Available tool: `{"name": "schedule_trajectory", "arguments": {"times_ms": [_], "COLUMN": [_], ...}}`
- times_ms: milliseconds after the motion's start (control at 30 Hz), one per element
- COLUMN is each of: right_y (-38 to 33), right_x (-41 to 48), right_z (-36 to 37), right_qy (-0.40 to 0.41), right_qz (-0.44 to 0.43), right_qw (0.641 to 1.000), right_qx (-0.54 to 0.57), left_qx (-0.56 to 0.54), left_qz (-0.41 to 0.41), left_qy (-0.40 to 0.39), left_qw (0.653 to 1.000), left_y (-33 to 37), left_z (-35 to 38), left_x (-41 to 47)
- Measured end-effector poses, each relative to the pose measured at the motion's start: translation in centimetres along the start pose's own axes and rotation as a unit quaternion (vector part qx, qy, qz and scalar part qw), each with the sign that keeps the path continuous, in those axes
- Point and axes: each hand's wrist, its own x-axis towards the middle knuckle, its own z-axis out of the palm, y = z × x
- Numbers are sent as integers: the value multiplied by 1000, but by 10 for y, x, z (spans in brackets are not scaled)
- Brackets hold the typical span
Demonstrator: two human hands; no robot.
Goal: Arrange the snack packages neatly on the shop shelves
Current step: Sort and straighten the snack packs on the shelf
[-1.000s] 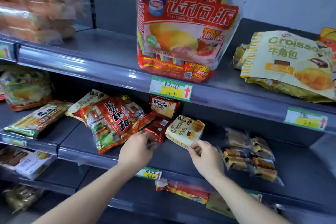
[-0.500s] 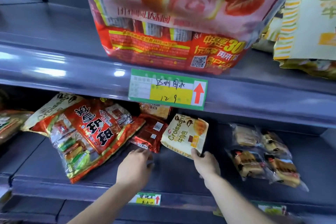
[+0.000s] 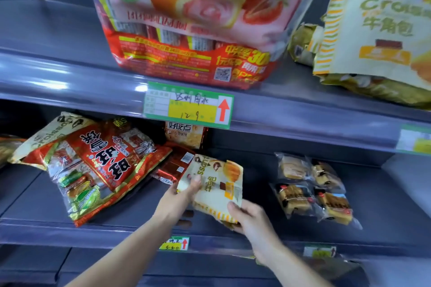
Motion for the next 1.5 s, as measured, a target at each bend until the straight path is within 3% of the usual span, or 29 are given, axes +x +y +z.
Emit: {"name": "schedule_trajectory", "arguments": {"times_ms": [100,233,433,500,600,667,767,833,933,1067,1267,1367,1500], "right_y": [-3,-18,-29,-34,-47,-61,-91,-114,-148,-184,-207,-217,-224], "right_x": [-38,-87,-139,-158,-187,-205,-216,-215,-201,-163,-107,-88,-72], "right_z": [-14,-52,-130,-154,-178,-190,-204,-212,-222,-234,-236,-235,-230], "right_qy": [-45,-56,142,113,-2,-1,62,102,152,204,282,295,270], "right_qz": [-53,-78,-105,-105,-119,-178,-265,-304,-320,-311,-288,-278,-296], "right_qw": [995,988,981,988,992,984,959,937,914,903,905,907,915], "right_qx": [-71,-121,-81,-30,31,29,83,141,196,215,137,116,38], "left_qx": [-132,-108,4,25,43,30,-65,-70,79,280,481,495,444], "left_qz": [-25,22,132,156,184,213,286,346,441,537,516,519,507], "left_qy": [-3,-29,-162,-190,-216,-220,-156,-101,-20,36,64,75,74], "left_qw": [991,994,978,969,958,951,943,930,894,795,706,693,735], "left_y": [-1,2,31,41,57,68,93,113,141,169,197,208,222], "left_z": [14,23,41,48,56,65,89,104,123,141,153,155,148], "left_x": [-23,-66,-157,-182,-208,-222,-237,-245,-247,-235,-199,-182,-160]}}
